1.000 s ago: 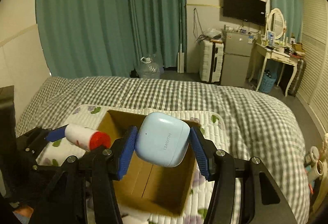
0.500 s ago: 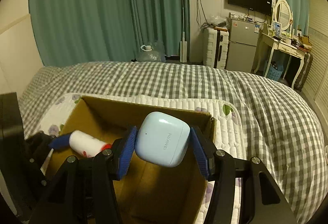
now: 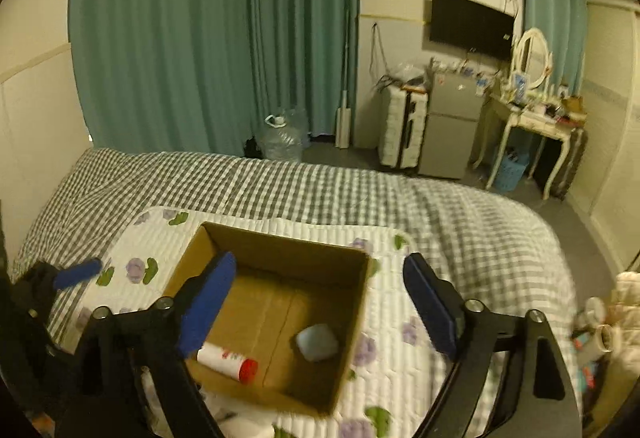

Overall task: Organize rigid objects
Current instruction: 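Carry both held items over the box and open both tools to drop them, then grasp the square white charger with the right tool while the left grasps the white plug charger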

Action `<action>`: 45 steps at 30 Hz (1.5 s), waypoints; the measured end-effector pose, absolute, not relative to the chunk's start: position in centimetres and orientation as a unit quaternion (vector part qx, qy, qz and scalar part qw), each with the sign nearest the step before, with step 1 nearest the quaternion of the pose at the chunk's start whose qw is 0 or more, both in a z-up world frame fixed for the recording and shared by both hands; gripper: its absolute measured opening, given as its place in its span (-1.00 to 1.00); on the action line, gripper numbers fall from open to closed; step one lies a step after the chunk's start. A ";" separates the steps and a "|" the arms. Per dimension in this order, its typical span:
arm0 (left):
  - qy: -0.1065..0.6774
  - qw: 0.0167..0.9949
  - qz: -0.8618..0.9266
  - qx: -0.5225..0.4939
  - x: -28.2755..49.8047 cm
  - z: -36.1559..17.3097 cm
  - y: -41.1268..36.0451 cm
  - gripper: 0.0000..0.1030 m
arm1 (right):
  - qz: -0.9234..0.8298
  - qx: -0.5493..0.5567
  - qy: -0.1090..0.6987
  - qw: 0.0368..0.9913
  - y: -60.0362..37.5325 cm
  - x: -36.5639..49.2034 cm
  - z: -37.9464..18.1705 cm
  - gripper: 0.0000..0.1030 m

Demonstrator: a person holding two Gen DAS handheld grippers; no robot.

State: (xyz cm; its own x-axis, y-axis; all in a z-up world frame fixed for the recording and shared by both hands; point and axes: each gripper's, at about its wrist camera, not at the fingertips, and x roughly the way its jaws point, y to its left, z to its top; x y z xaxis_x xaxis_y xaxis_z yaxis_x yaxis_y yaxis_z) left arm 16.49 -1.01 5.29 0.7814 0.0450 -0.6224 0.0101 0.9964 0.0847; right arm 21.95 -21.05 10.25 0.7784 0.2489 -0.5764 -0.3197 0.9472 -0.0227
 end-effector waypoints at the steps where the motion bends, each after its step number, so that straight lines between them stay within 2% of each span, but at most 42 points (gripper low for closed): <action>1: 0.329 0.943 0.011 0.040 15.7 5.9 -0.8 0.99 | 0.149 -0.061 0.296 0.941 -21.1 21.1 10.9 0.77; 6: 0.327 0.944 0.029 0.031 11.1 8.2 0.4 0.99 | 0.140 -0.098 0.298 0.939 -21.3 14.7 13.3 0.85; 12: 0.331 0.943 0.030 0.029 6.9 7.2 1.5 0.99 | 0.138 -0.093 0.293 0.941 -21.7 8.4 12.3 0.90; 19: 0.371 0.928 0.035 0.001 5.3 -0.3 2.6 0.99 | 0.150 -0.044 0.340 0.927 -20.9 6.5 4.6 0.90; 23: 0.392 0.919 0.040 0.006 6.1 -5.1 2.8 0.99 | 0.147 -0.065 0.370 0.915 -19.9 7.9 -0.2 0.89; 24: 0.394 0.918 0.043 0.014 6.3 -6.0 2.8 0.99 | 0.144 -0.072 0.383 0.910 -19.7 8.4 -1.5 0.87; 26: 0.397 0.917 0.044 0.019 6.6 -7.4 2.9 0.99 | 0.144 -0.071 0.414 0.896 -19.4 9.8 -4.4 0.67; 33: 0.416 0.907 0.055 0.024 7.8 -9.8 3.9 0.99 | 0.149 -0.075 0.465 0.869 -17.2 12.4 -10.7 0.65; 42: 0.430 0.901 0.061 0.000 8.0 -10.7 5.2 0.99 | 0.137 -0.083 0.475 0.865 -14.9 14.2 -13.3 0.64; 43: 0.430 0.901 0.059 -0.001 8.0 -10.7 5.2 0.99 | 0.133 -0.080 0.475 0.866 -15.0 14.3 -13.3 0.48; 44: 0.430 0.901 0.057 -0.002 8.0 -10.6 5.1 0.99 | 0.128 -0.080 0.475 0.867 -15.0 14.5 -13.4 0.20; 45: 0.431 0.901 0.053 -0.002 8.1 -10.6 4.9 0.99 | 0.136 -0.075 0.474 0.867 -15.2 14.5 -13.3 0.19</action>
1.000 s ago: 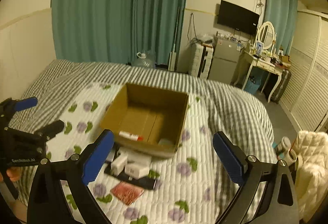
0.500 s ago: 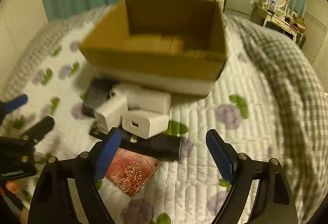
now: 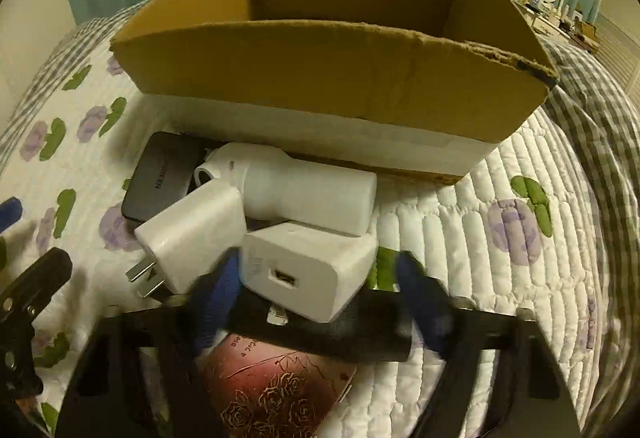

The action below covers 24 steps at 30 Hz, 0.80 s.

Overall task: Organize rigid objects
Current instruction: 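Grasp the square white charger with the right tool while the left grasps the white plug charger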

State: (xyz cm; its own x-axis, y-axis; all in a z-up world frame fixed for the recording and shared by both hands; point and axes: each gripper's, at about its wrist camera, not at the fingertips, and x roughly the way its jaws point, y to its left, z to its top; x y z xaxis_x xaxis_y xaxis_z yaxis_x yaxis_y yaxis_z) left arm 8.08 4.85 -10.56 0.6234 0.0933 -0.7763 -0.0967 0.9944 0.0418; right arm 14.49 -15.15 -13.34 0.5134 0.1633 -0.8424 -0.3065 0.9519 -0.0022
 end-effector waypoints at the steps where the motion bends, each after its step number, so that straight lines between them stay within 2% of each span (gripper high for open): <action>1: 0.431 0.901 0.048 -0.002 8.1 -10.5 4.6 0.99 | 0.134 -0.074 0.471 0.869 -15.3 14.3 -13.2 0.16; 7: 0.436 0.900 0.006 -0.001 9.0 -9.9 1.9 0.94 | 0.124 -0.025 0.441 0.888 -18.5 13.4 -10.3 0.04; 13: 0.455 0.889 -0.039 0.005 11.7 -10.3 -1.6 0.69 | 0.108 -0.028 0.418 0.901 -20.5 13.8 -7.5 0.02; 19: 0.483 0.873 -0.055 0.032 13.9 -11.8 -4.0 0.11 | 0.106 -0.017 0.425 0.899 -21.2 14.4 -8.1 0.01; 21: 0.492 0.869 -0.053 0.029 14.2 -12.3 -4.0 -0.39 | 0.105 -0.020 0.421 0.901 -21.9 14.0 -7.7 0.00; 23: 0.498 0.865 -0.051 0.022 14.2 -12.4 -3.9 -0.55 | 0.104 -0.021 0.417 0.903 -22.0 13.9 -7.5 0.00; 24: 0.498 0.865 -0.051 0.020 14.1 -12.3 -3.9 -0.55 | 0.104 -0.022 0.416 0.903 -22.1 13.8 -7.3 0.00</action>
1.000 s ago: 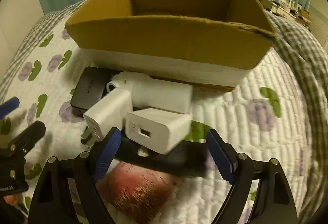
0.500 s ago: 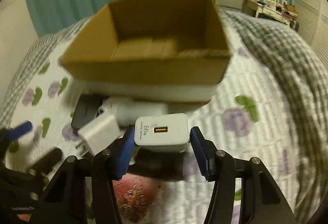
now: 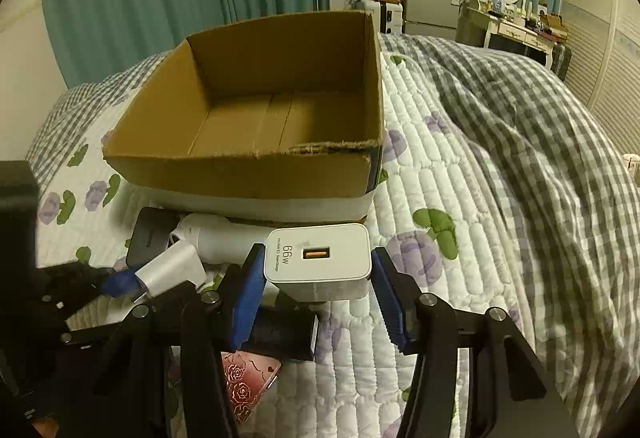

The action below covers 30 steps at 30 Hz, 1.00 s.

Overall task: Organize rigid objects
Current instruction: 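Grasp the square white charger with the right tool while the left grasps the white plug charger, then move both chargers over the box and release them inside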

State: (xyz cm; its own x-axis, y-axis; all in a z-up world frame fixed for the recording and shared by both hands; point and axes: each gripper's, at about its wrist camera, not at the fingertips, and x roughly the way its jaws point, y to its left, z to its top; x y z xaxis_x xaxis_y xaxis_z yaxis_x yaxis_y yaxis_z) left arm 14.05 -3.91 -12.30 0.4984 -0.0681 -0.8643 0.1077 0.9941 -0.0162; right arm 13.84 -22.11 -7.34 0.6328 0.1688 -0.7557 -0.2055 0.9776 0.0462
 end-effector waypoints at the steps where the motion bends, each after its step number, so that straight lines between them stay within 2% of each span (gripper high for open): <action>1: 0.498 0.865 -0.050 0.018 13.9 -12.2 -3.9 -0.55 | 0.103 -0.023 0.416 0.903 -22.1 13.8 -7.3 0.00; 6: 0.483 0.874 -0.041 0.023 12.4 -10.1 -3.5 -0.56 | 0.104 -0.020 0.416 0.903 -22.1 13.2 -6.5 0.00; 10: 0.454 0.890 -0.037 0.018 11.4 -6.3 -3.0 -0.56 | 0.106 -0.015 0.403 0.909 -22.4 12.4 -4.4 0.00; 17: 0.378 0.925 -0.025 0.014 12.5 3.2 -1.8 -0.56 | 0.118 -0.030 0.350 0.929 -22.1 11.5 2.7 -0.01; 21: 0.350 0.937 -0.018 0.012 14.2 6.5 -1.2 -0.56 | 0.135 -0.055 0.308 0.940 -20.9 12.4 7.6 -0.01; 25: 0.341 0.940 -0.011 0.011 17.2 7.4 -0.5 -0.56 | 0.159 -0.077 0.283 0.943 -19.2 14.5 10.3 -0.01; 30: 0.350 0.936 -0.005 0.030 22.1 4.9 -0.5 -0.56 | 0.180 -0.080 0.282 0.939 -17.6 19.1 10.4 -0.01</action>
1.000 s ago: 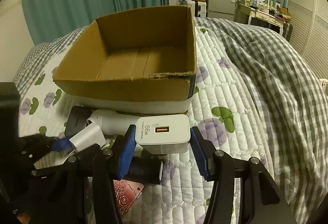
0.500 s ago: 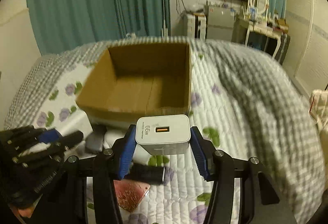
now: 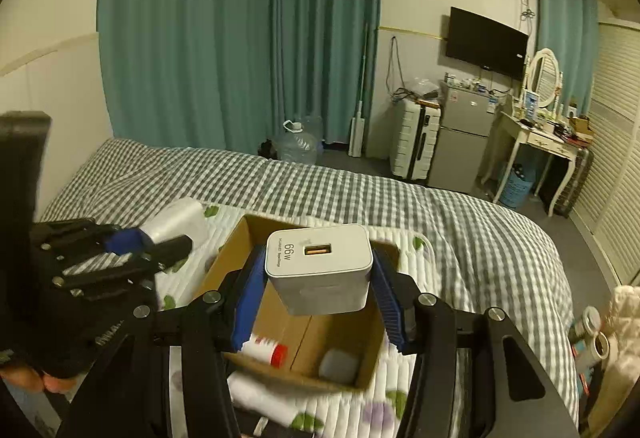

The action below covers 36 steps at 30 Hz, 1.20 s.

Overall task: Organize rigid objects
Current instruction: 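Move both chargers over the box and release them inside, then grasp the pink rose-patterned card case with the right tool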

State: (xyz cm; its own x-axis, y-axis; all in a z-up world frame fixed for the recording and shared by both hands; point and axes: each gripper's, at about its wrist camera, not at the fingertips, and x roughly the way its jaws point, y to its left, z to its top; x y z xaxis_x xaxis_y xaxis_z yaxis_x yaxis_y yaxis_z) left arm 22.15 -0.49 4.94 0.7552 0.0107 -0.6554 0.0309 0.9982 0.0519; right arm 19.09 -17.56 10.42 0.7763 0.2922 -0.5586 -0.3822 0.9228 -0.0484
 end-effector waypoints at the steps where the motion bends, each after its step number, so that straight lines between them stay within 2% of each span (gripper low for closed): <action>1: 0.353 0.935 -0.006 0.032 22.8 4.4 -0.6 -0.56 | 0.179 -0.081 0.283 0.939 -17.4 19.8 10.1 -0.01; 11: 0.406 0.913 -0.012 0.039 29.0 -4.5 -1.6 -0.56 | 0.171 -0.077 0.327 0.926 -16.7 26.6 1.6 -0.02; 14: 0.409 0.912 -0.009 0.043 29.5 -5.5 -1.9 -0.46 | 0.170 -0.077 0.336 0.923 -17.0 27.4 -0.6 -0.02; 16: 0.404 0.914 -0.002 0.048 29.4 -5.6 -2.0 -0.15 | 0.170 -0.075 0.338 0.923 -17.3 28.0 -1.3 -0.01; 17: 0.400 0.915 0.001 0.049 29.2 -5.4 -1.9 0.11 | 0.169 -0.074 0.339 0.922 -17.3 28.2 -1.6 -0.01; 25: 0.389 0.920 0.001 0.041 26.8 -2.9 -1.8 0.16 | 0.175 -0.043 0.349 0.920 -18.6 30.3 -1.2 0.00; 26: 0.387 0.921 0.002 0.041 26.0 -2.2 -1.7 0.25 | 0.178 -0.039 0.355 0.917 -18.7 30.4 -0.9 0.00; 27: 0.385 0.922 0.003 0.043 25.2 -1.5 -1.7 0.45 | 0.175 -0.029 0.350 0.920 -19.1 30.2 -0.2 0.08; 28: 0.382 0.923 0.005 0.044 24.3 -0.9 -1.6 0.55 | 0.167 -0.023 0.346 0.923 -19.4 29.9 0.4 0.32; 29: 0.376 0.925 0.007 0.045 23.5 -0.2 -1.4 0.64 | 0.156 -0.016 0.344 0.926 -19.9 29.4 1.4 0.41; 31: 0.364 0.930 0.011 0.045 21.3 1.3 -1.1 0.74 | 0.155 -0.007 0.337 0.929 -20.7 28.3 3.3 0.41; 33: 0.355 0.934 0.020 0.042 18.9 2.9 -0.6 0.94 | 0.148 -0.015 0.328 0.933 -21.3 26.4 5.8 0.41; 36: 0.342 0.939 0.023 0.037 15.6 5.1 -0.2 1.00 | 0.145 -0.043 0.314 0.937 -21.6 22.9 8.9 0.59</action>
